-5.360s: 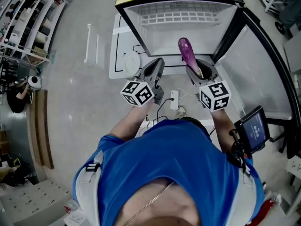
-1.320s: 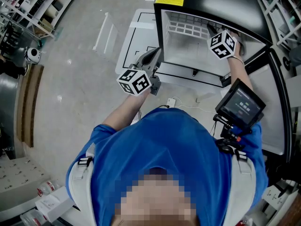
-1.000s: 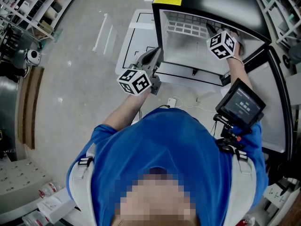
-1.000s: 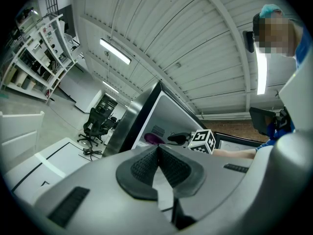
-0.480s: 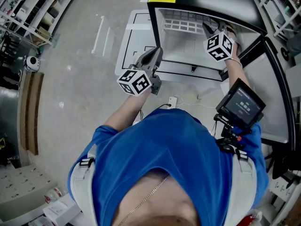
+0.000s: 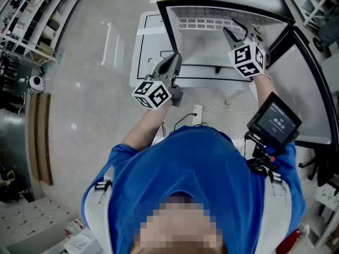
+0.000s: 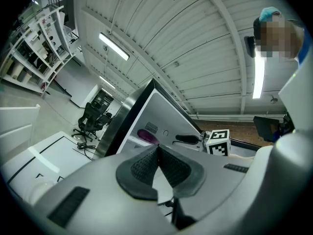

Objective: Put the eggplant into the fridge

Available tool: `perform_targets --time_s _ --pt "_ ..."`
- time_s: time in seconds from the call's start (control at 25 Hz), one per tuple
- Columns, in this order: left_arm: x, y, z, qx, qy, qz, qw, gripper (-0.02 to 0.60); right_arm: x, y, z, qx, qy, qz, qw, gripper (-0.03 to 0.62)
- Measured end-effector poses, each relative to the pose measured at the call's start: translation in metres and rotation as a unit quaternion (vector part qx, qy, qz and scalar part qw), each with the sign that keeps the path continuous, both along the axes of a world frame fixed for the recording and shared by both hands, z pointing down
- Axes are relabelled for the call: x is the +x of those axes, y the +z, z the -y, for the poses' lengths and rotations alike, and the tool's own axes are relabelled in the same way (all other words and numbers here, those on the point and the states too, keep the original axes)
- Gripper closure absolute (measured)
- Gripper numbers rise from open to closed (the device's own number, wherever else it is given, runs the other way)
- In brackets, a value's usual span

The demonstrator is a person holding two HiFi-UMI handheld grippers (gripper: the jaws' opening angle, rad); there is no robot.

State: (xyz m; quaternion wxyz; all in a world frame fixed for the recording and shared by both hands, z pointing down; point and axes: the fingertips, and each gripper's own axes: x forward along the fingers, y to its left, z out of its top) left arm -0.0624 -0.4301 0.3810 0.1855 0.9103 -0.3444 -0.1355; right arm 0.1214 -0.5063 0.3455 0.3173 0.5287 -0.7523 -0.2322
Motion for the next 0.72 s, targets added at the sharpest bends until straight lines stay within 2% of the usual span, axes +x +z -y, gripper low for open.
perform_targets --time_s 0.36,0.68,0.72 --pt "0.005 0.004 -0.012 -0.008 0.03 -0.001 0.9995 0.572 -0.003 0.002 -0.054 -0.009 0.024 0.11 0.994 0.422" --pt "0.024 0.005 -0.022 -0.013 0.058 -0.009 0.9982 0.573 0.004 0.011 -0.104 -0.034 0.048 0.232 0.971 0.424" --pt "0.022 0.006 -0.022 -0.013 0.06 -0.009 0.9981 0.573 0.003 0.013 -0.109 -0.034 0.052 0.243 0.968 0.464"
